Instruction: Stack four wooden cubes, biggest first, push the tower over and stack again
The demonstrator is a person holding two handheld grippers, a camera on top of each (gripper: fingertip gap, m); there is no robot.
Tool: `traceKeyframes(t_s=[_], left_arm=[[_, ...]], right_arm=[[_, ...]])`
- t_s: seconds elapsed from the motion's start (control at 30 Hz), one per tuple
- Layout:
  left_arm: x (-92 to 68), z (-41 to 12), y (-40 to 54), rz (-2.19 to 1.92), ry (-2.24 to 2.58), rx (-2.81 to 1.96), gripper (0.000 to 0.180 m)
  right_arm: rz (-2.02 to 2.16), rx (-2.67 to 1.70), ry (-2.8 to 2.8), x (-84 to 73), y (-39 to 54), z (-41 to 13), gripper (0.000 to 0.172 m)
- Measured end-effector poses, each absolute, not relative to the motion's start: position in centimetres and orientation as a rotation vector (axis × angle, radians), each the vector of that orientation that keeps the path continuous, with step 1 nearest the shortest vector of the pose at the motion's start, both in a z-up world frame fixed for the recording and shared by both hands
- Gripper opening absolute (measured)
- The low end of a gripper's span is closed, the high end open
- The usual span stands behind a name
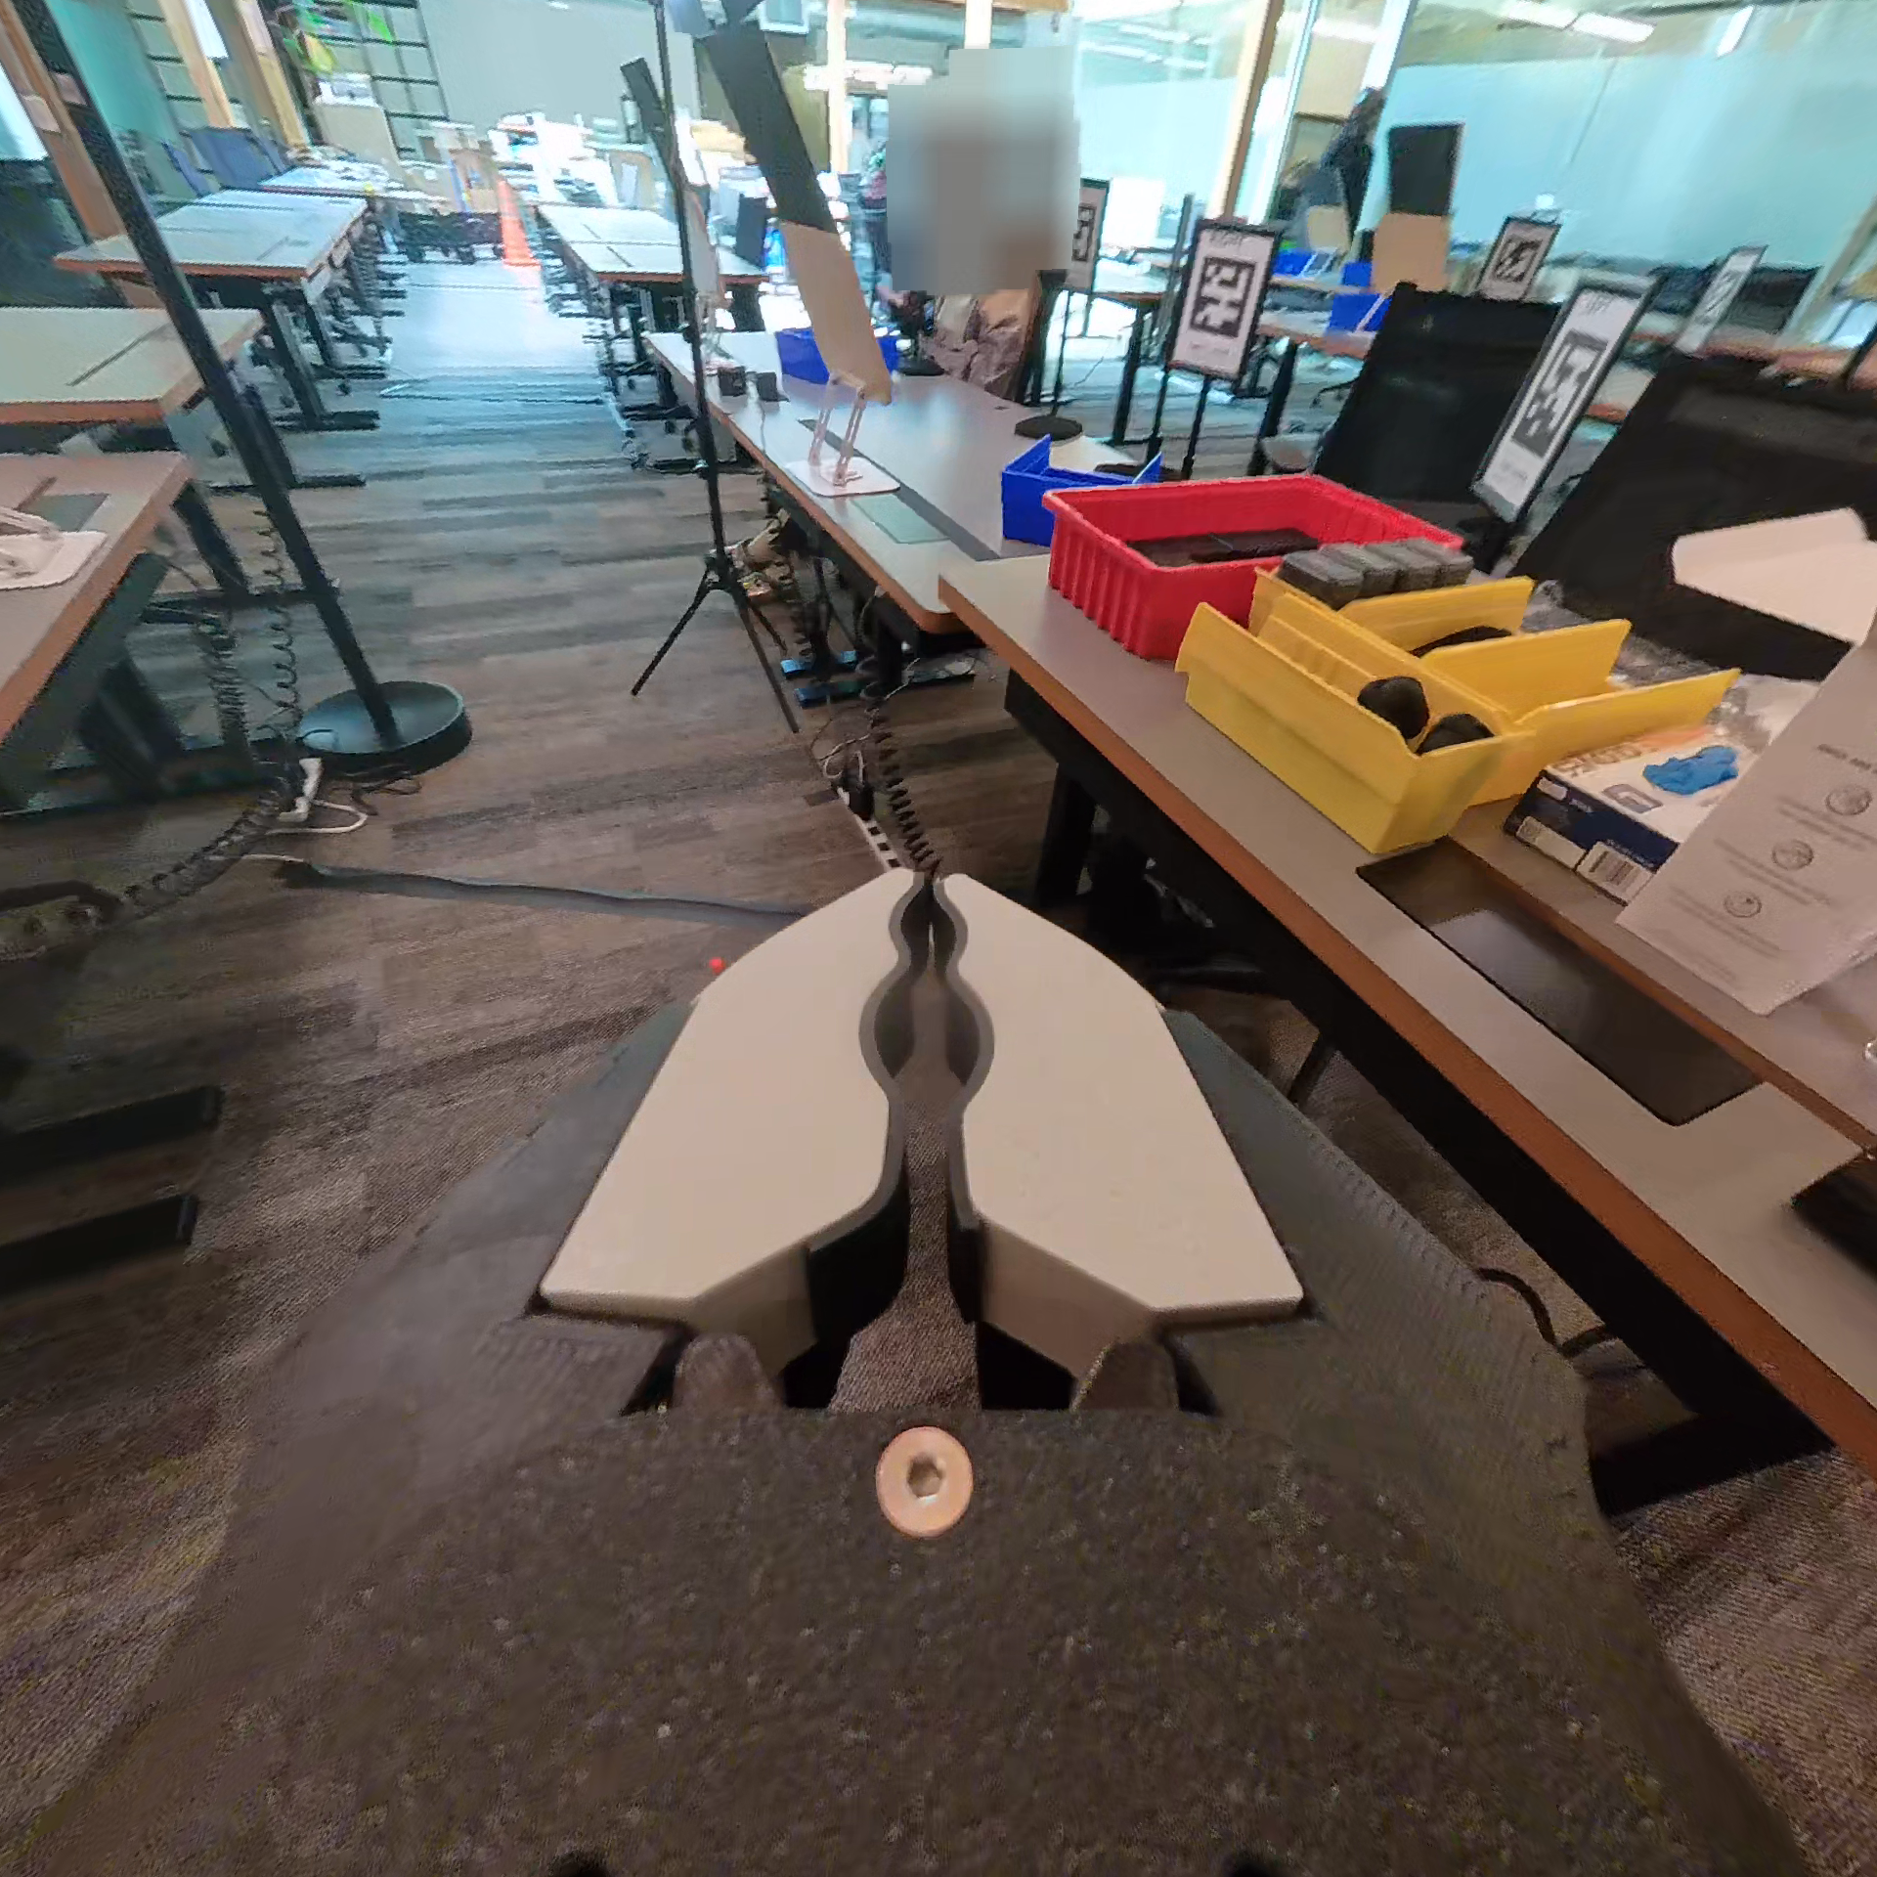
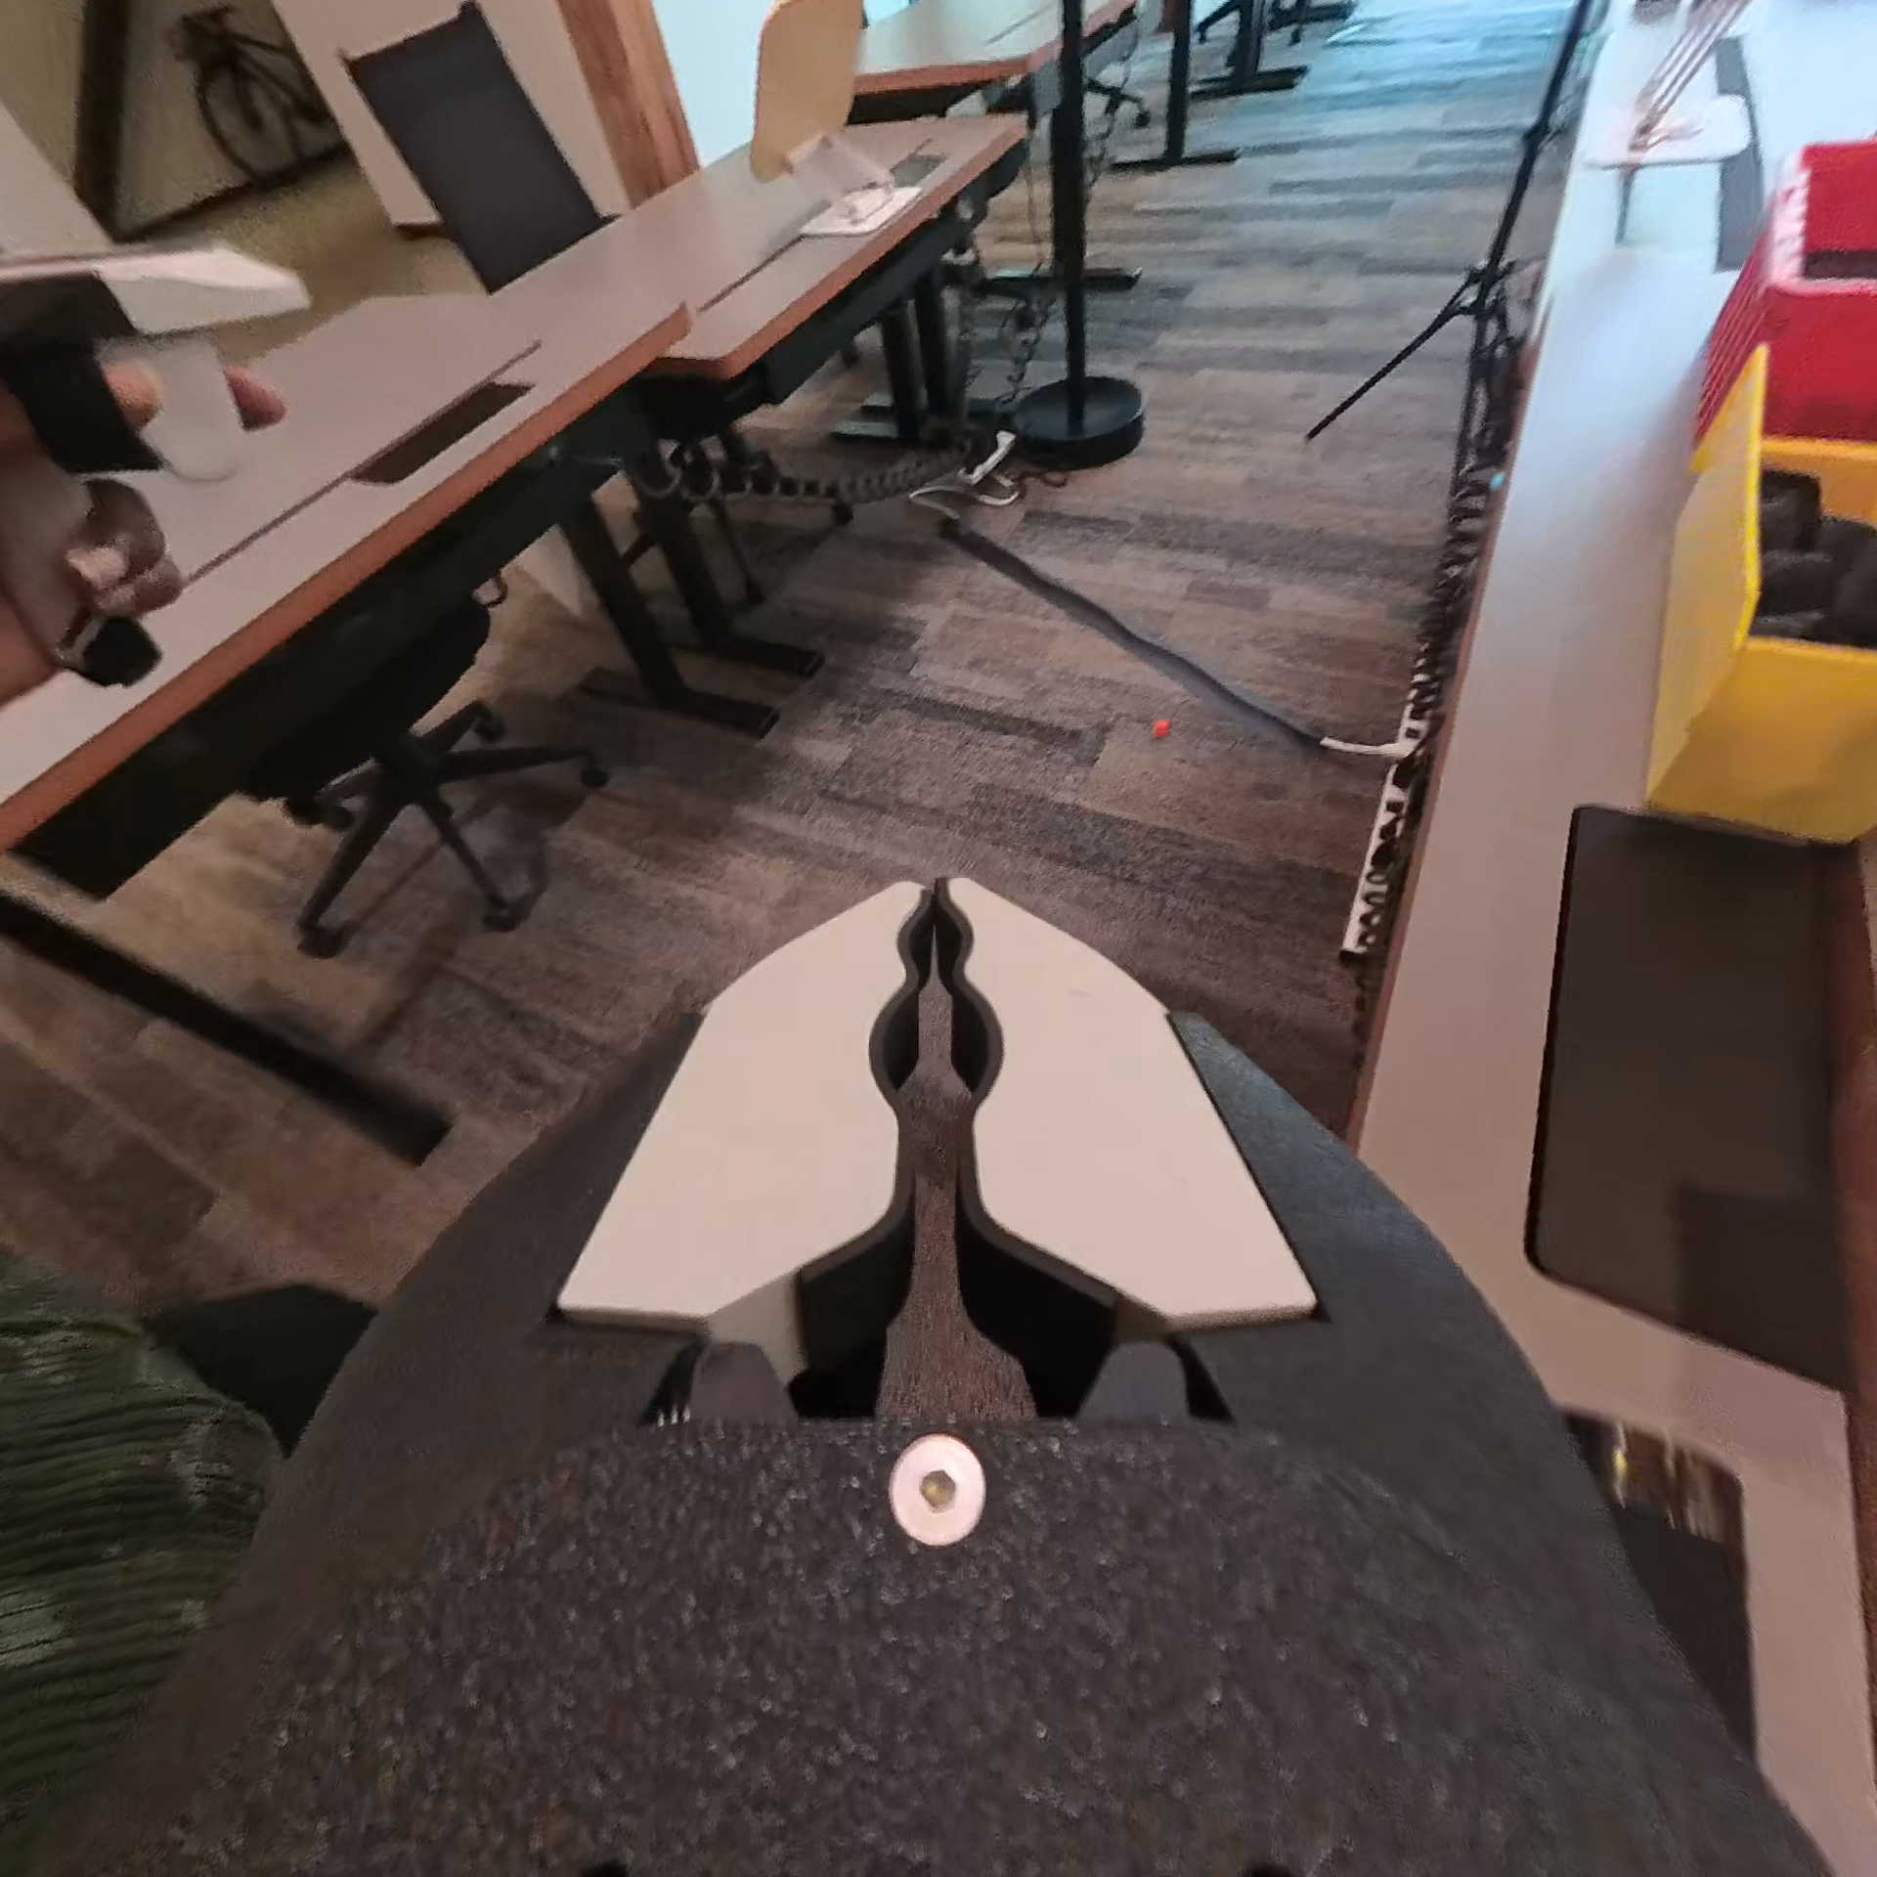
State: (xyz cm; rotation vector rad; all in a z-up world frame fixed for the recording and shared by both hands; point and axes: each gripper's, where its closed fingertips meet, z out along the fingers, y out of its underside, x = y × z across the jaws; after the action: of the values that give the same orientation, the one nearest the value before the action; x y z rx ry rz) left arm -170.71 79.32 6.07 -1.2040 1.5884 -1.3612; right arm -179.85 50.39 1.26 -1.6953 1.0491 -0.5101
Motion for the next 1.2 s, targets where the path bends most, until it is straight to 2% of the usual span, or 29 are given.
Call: traceKeyframes(t_s=[0.13,0.33,0.5,0.73,1.0,1.2], left_arm=[[-165.4,7.0,85.0,-1.444,1.628,-1.117,0.000],[-159.1,10.2,95.1,-1.491,1.646,-1.093,0.000],[-152.9,8.7,102.1,-1.433,1.553,-1.223,0.000],[-138.0,8.3,107.1,-1.375,1.512,-1.243,0.000],[-115.1,14.0,111.5,-1.384,1.381,-1.233,0.000],[-99.8,13.1,116.3,-1.343,1.332,-1.252,0.000]], right_arm=[[-0.627,-1.602,1.073,-173.5,56.0,3.6,0.000],[-0.576,-1.482,1.085,-163.9,66.0,7.4,0.000],[-0.563,-1.465,1.058,-154.3,70.8,8.4,0.000],[-0.602,-1.433,1.024,-134.4,74.4,6.9,0.000],[-0.604,-1.460,0.896,-108.8,79.6,12.1,0.000],[-0.646,-1.483,0.848,-92.5,84.0,12.6,0.000]])
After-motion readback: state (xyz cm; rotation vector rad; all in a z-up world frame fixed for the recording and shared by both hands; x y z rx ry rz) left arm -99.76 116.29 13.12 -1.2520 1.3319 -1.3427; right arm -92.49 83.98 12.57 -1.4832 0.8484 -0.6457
